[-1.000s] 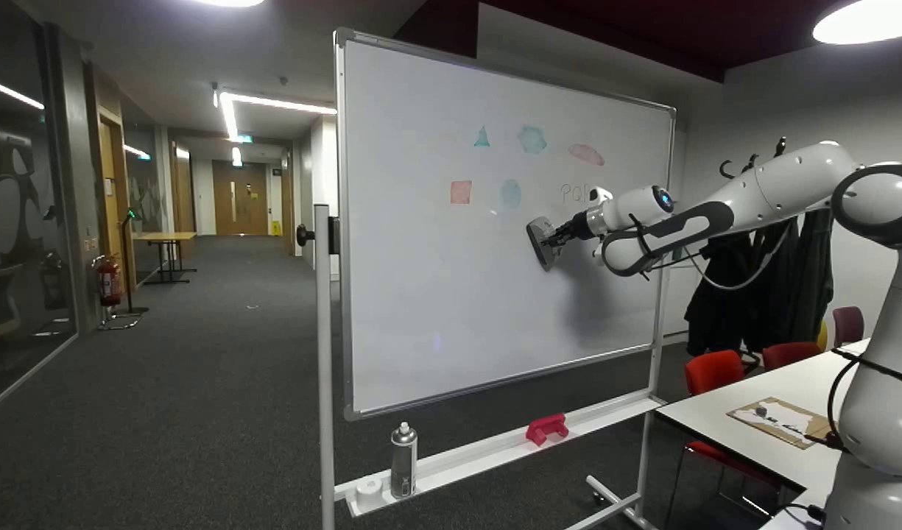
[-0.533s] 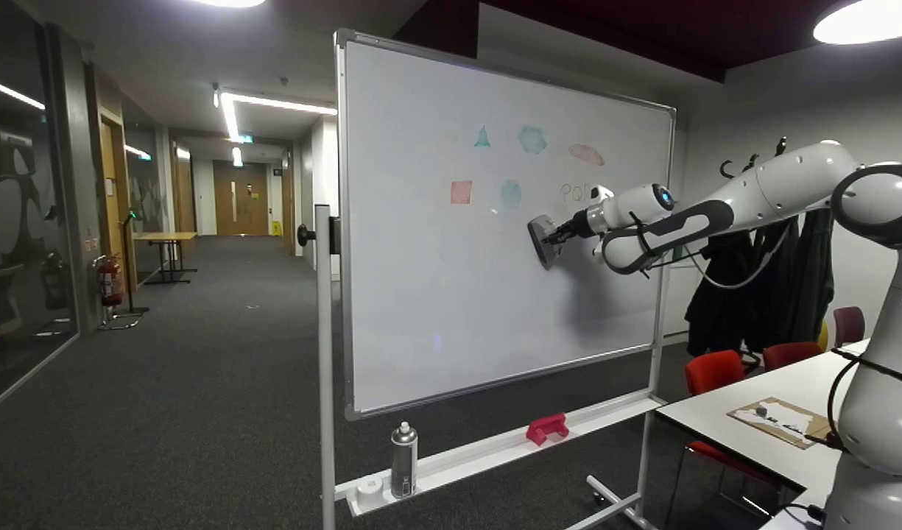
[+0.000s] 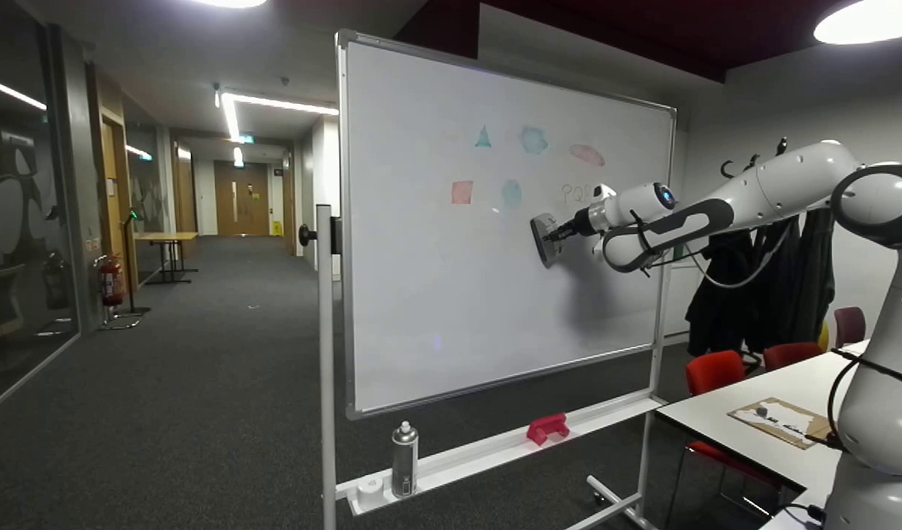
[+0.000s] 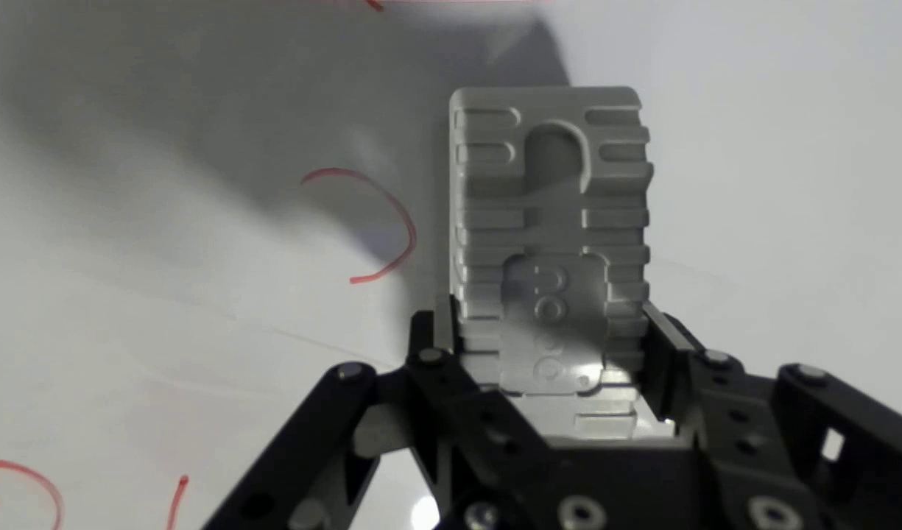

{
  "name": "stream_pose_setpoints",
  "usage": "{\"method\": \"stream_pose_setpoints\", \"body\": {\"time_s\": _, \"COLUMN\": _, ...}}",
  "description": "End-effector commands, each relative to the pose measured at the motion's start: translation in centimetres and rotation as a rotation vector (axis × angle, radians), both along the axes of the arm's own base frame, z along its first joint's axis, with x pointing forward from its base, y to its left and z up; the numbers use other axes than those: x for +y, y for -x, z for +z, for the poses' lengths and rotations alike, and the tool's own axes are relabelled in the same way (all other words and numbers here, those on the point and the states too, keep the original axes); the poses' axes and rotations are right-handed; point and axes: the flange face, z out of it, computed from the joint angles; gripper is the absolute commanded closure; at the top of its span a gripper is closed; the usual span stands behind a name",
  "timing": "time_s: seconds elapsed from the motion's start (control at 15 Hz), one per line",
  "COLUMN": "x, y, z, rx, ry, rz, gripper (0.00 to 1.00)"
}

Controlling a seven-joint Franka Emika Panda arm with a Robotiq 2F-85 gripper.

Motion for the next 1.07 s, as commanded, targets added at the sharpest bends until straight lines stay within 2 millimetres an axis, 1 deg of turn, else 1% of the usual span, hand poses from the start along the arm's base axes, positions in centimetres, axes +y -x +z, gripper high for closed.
{"method": "stream_pose_setpoints", "body": {"time_s": 0.0, "x": -4.0, "y": -2.6, "z": 1.9, "rx": -0.064, "ry": -0.059, "rz": -0.084, "gripper": 0.67}}
{"method": "stream_pose_setpoints", "body": {"time_s": 0.47, "x": -7.6, "y": -2.0, "z": 2.5, "rx": -0.078, "ry": -0.163, "rz": -0.17, "gripper": 0.67}}
{"method": "stream_pose_setpoints", "body": {"time_s": 0.6, "x": -8.2, "y": -2.2, "z": 2.6, "rx": -0.082, "ry": -0.168, "rz": -0.18, "gripper": 0.67}}
{"method": "stream_pose_setpoints", "body": {"time_s": 0.8, "x": -7.4, "y": -2.7, "z": 2.3, "rx": -0.081, "ry": -0.143, "rz": -0.161, "gripper": 0.67}}
{"method": "stream_pose_setpoints", "body": {"time_s": 1.0, "x": -6.0, "y": -3.3, "z": 1.6, "rx": -0.074, "ry": -0.108, "rz": -0.128, "gripper": 0.67}}
